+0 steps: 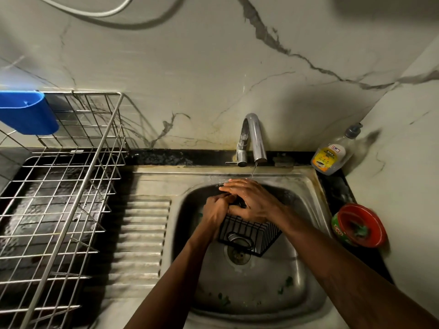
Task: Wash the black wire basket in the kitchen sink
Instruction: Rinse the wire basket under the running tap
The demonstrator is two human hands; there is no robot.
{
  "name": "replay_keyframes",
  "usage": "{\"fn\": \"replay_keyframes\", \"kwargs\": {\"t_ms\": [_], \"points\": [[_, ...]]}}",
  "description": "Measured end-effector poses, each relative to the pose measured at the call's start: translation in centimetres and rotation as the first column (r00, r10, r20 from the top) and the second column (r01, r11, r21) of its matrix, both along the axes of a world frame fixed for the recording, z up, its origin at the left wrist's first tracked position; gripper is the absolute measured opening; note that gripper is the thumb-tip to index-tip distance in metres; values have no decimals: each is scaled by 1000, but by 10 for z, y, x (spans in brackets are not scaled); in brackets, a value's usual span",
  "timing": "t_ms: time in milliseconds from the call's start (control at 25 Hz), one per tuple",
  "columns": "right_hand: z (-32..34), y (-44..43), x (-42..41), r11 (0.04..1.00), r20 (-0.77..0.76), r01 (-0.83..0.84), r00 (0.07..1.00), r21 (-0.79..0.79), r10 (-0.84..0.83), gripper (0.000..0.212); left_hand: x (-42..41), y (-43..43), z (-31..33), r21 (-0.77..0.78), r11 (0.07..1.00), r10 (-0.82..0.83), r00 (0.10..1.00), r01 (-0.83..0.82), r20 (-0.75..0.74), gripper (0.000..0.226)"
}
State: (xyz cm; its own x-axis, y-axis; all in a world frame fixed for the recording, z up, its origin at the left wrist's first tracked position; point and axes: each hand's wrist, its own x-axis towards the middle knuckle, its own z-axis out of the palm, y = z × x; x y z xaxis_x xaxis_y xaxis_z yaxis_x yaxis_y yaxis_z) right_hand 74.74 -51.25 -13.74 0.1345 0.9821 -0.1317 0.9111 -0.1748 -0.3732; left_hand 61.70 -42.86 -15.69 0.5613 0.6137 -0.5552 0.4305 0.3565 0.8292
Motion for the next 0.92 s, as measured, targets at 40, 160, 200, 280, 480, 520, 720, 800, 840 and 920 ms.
{"fn": "replay_keyframes", "kwargs": {"t_ms": [40, 160, 200, 280, 480, 520, 720, 800, 840, 920], "points": [[2, -2, 0, 998, 16, 36, 999, 46, -36, 64, 6, 1, 1, 41, 996, 77, 995, -74, -59, 23], [7, -9, -4, 988, 92, 157, 984, -10, -155, 63, 24, 7, 3, 116, 981, 175, 972, -158, -158, 14], [5, -13, -7, 982, 103, 186, 978, -37, -181, 64, 30, 8, 2, 135, 982, 153, 976, -132, -155, 13], [2, -25, -16, 977, 112, 207, 973, -51, -201, 64, 37, 11, -6, 139, 986, 109, 988, -93, -111, 18], [-3, -21, -20, 924, 130, 375, 922, -72, -364, 58, 22, -10, -21, 256, 868, 478, 856, -426, -196, 45], [-2, -14, -17, 911, 132, 410, 907, -50, -401, 56, 21, -16, -24, 231, 873, 478, 847, -430, -232, 50], [-3, 7, -21, 954, 108, 301, 948, -12, -298, 64, 40, -36, -3, -818, 568, 551, 781, -93, 294, 55], [-2, 11, -20, 968, 94, 249, 965, -37, -244, 73, 48, -29, -1, -892, 445, 739, 597, -84, 312, 59], [0, 11, -17, 976, 96, 211, 974, -45, -206, 71, 47, -25, 3, -880, 469, 734, 587, -74, 341, 60], [5, 5, -13, 984, 71, 174, 983, -36, -171, 63, 48, -18, 7, -854, 521, 665, 637, -20, 390, 58]]}}
